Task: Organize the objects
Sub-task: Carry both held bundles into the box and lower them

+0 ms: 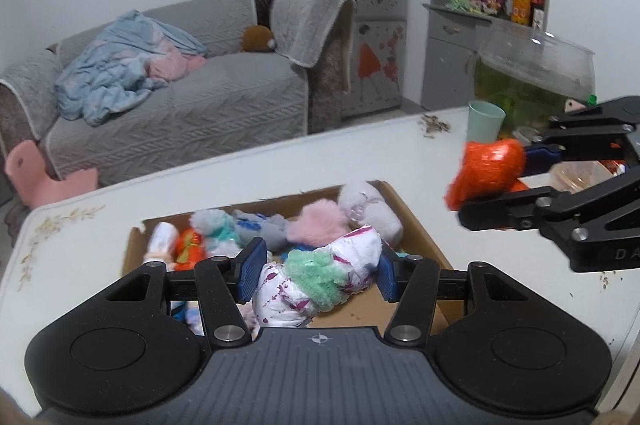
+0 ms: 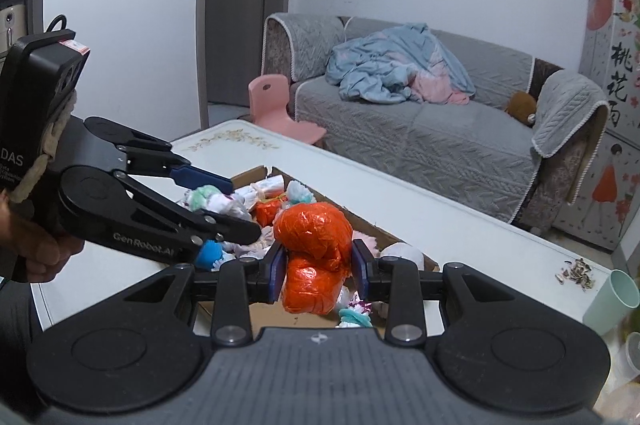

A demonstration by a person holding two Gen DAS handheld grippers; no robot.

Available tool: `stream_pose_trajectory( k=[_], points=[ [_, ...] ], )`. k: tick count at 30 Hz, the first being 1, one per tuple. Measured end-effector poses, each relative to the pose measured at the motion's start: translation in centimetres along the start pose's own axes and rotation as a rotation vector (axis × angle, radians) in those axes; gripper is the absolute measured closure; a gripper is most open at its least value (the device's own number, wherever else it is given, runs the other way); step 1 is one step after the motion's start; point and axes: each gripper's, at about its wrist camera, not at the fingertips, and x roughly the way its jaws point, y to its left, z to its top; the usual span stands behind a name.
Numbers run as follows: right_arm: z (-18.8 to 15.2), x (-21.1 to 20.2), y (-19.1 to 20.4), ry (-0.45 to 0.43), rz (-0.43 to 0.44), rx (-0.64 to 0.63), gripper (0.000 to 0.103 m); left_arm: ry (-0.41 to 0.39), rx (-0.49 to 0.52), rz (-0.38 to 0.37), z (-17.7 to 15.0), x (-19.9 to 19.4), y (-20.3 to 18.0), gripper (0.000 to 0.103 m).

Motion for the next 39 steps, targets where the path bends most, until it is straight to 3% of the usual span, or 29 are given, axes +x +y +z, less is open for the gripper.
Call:
stream_pose_trajectory(
  k=[7, 16, 28, 39],
  points=[
    [-0.7, 2.4, -0.3, 0.082, 0.023, -0.003, 0.072, 0.104, 0.022, -0.091, -0.6, 3.5, 0.0, 0.041],
    [-2.0, 4.7, -0.2, 0.176, 0.053, -0.016, 0.072, 0.207, 0.05, -0.151, -2.7, 6.8, -0.1, 0.041],
    [-4.4, 8.7, -0.8, 0.312, 0.089, -0.029, 0.072, 0.262, 0.036, -0.128, -4.7, 10.5, 0.3, 0.041],
    [-5.3, 9.7, -0.7, 0.362, 0.055, -0.083, 0.071, 0.218, 0.039, -0.06, -5.4, 11.1, -0.6, 0.041]
  ],
)
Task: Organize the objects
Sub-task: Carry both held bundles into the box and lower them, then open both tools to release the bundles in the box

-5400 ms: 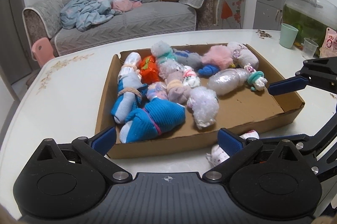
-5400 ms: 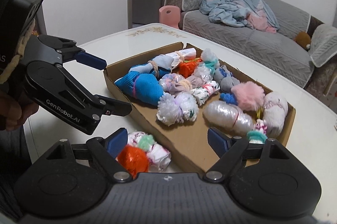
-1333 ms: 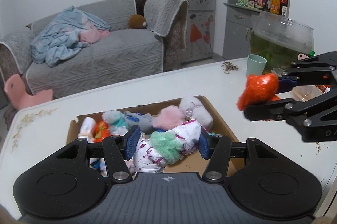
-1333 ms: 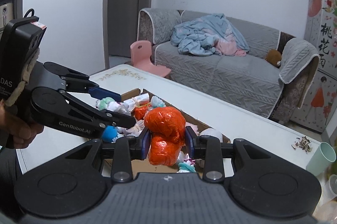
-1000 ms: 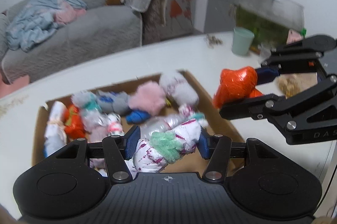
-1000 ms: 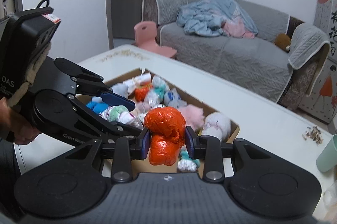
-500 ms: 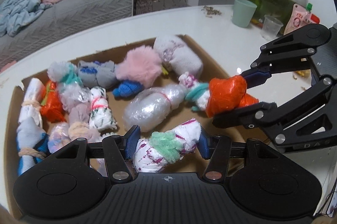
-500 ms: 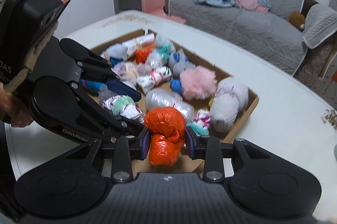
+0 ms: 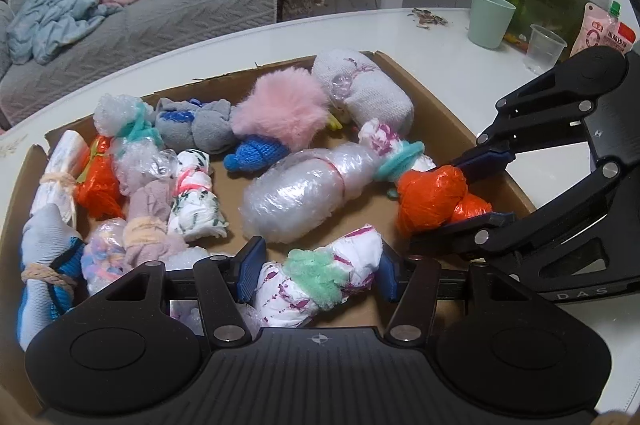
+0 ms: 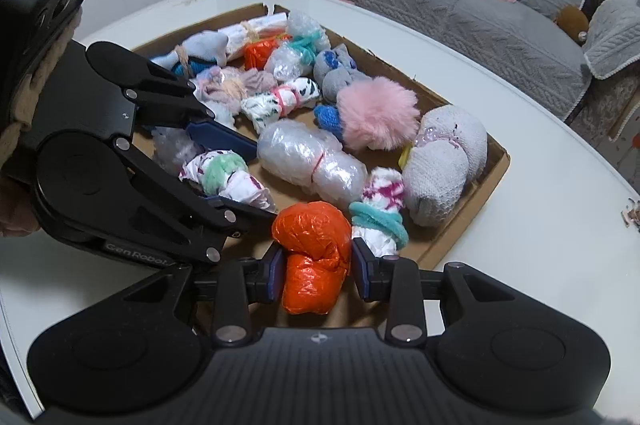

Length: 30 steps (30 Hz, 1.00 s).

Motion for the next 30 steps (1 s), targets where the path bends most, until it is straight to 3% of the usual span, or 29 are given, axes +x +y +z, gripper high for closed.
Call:
stream_pose_trajectory(
  k=[9, 19, 30],
  points=[
    [0.2, 0.7, 0.2, 0.035, -0.036, -0.084, 0.07, 0.006, 0.038, -0.003, 0.1, 0.3, -0.3, 0.039],
    [0.1, 0.1, 0.6, 0.043, -0.033, -0.101, 0.062, 0.019, 0.046, 0.015, 0.1, -0.3, -0.3, 0.025],
    [0.0, -2.8, 1.3, -0.005, -0.061, -0.134, 0.031, -0.053, 0.018, 0.025, -0.4, -3.9, -0.4, 0.002]
  ],
)
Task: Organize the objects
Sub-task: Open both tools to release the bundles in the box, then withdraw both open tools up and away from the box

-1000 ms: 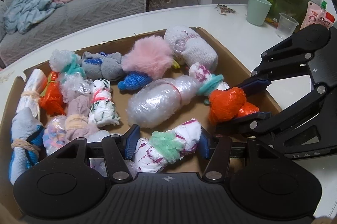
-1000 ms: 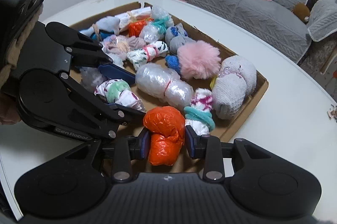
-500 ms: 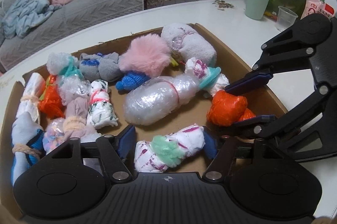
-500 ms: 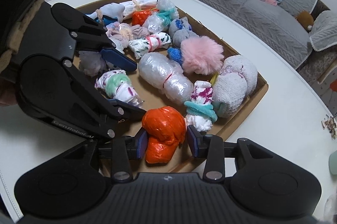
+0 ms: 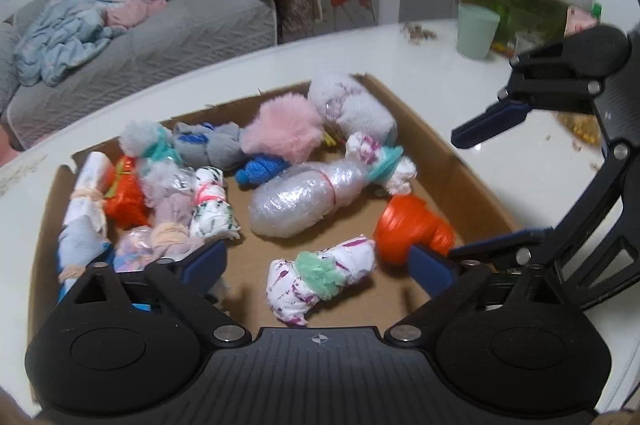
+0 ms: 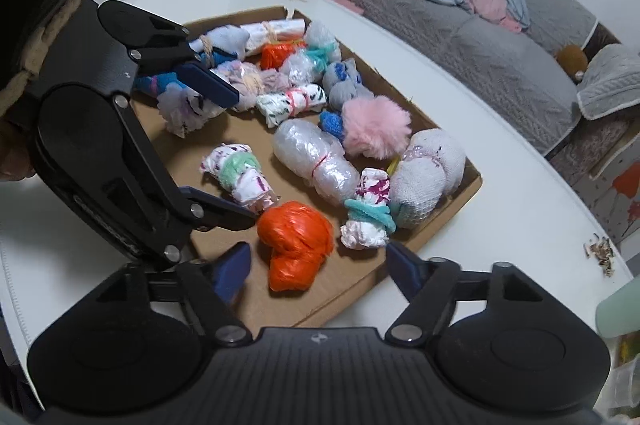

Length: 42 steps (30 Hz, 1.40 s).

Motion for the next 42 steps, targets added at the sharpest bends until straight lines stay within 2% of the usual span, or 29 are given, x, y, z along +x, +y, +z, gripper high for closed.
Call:
stream_pose_trajectory(
  k=[6, 14, 24, 28, 32, 34, 40, 42],
  points=[
    [-0.2, -1.6, 1.1, -0.058, -0.004, 0.033, 0.026, -0.047, -0.056, 0.026, -0.3, -2.8, -0.1, 0.0],
    [-0.1, -2.5, 2.8, -0.123, -0.023, 0.127, 0.021, -0.108, -0.104, 0.136, -0.7, -6.2, 0.2, 0.0],
    [0.8, -3.7, 5.1, -0.206, -0.01, 0.176, 0.02, -0.213, -0.213, 0.159, -0.7, -9.8, 2.4, 0.0],
    [1.4, -3.6, 5.5, -0.237, -0.018, 0.22, 0.019, -0.218, -0.239, 0.215, -0.5, -10.4, 3.0, 0.0],
    [1.7, -3.4, 5.7, -0.244, -0.011, 0.237, 0.019, -0.233, -0.222, 0.274, -0.5, -11.3, 3.1, 0.0],
    [1.8, -3.3, 5.9, -0.243, -0.01, 0.234, 0.019, -0.247, -0.225, 0.275, -0.5, -11.7, 3.3, 0.0],
    [1.9, -3.4, 6.5, -0.248, -0.008, 0.235, 0.019, -0.235, -0.272, 0.194, -0.5, -12.1, 4.3, 0.0],
    [1.9, -3.5, 6.6, -0.252, -0.008, 0.233, 0.019, -0.24, -0.284, 0.203, -0.4, -12.1, 4.6, 0.0]
  ],
)
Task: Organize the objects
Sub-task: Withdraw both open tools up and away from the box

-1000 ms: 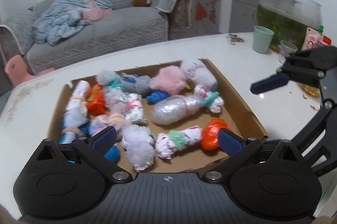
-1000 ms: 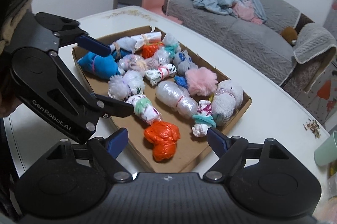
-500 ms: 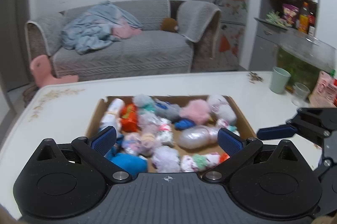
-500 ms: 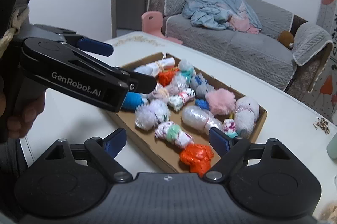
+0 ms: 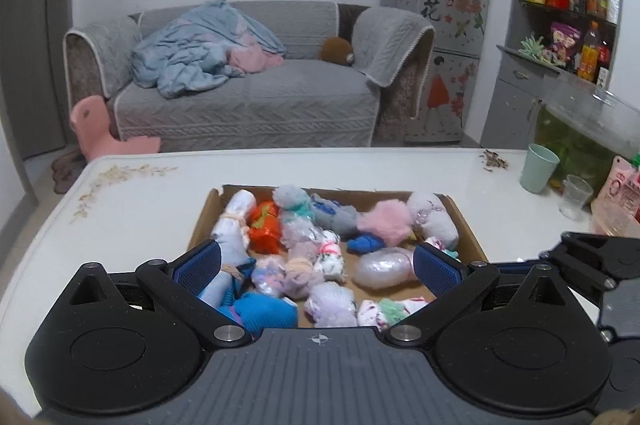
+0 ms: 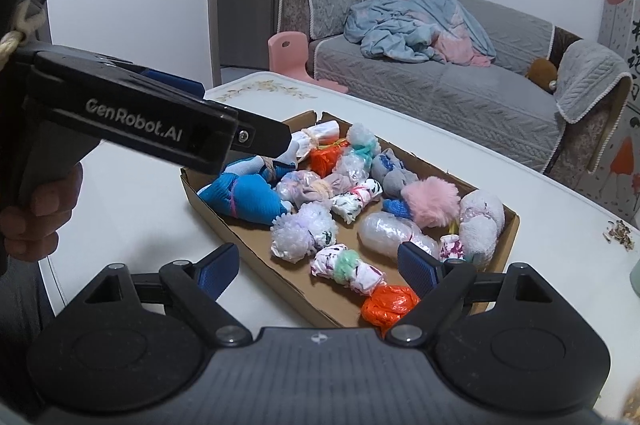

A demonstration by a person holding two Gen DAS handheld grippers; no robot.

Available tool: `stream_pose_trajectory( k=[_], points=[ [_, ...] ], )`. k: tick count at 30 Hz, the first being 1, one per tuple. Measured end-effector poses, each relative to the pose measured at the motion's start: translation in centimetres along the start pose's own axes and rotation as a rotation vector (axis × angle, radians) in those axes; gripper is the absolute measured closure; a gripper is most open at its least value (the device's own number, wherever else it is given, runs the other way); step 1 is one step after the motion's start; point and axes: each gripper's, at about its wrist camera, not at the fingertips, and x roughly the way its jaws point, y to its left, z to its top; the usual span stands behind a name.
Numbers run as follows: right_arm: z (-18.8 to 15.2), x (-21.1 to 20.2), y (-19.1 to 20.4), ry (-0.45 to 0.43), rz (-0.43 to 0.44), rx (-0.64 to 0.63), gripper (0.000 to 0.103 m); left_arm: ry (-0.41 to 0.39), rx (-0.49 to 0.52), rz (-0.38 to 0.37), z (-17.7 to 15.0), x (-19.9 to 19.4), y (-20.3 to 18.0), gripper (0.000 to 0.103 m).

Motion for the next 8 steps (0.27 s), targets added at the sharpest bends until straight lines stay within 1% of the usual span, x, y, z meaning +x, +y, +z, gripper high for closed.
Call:
stream_pose_trajectory(
  k=[5, 8],
  points=[
    [-0.01, 0.02, 0.06, -0.001, 0.003, -0.002, 0.019, -0.03, 0.019, 0.023, 0.0, -0.26, 0.06, 0.0],
    [-0.07, 0.13, 0.13, 0.001, 0.009, -0.001, 0.019, -0.041, 0.019, 0.005, -0.04, -0.41, 0.0, 0.0]
  ],
)
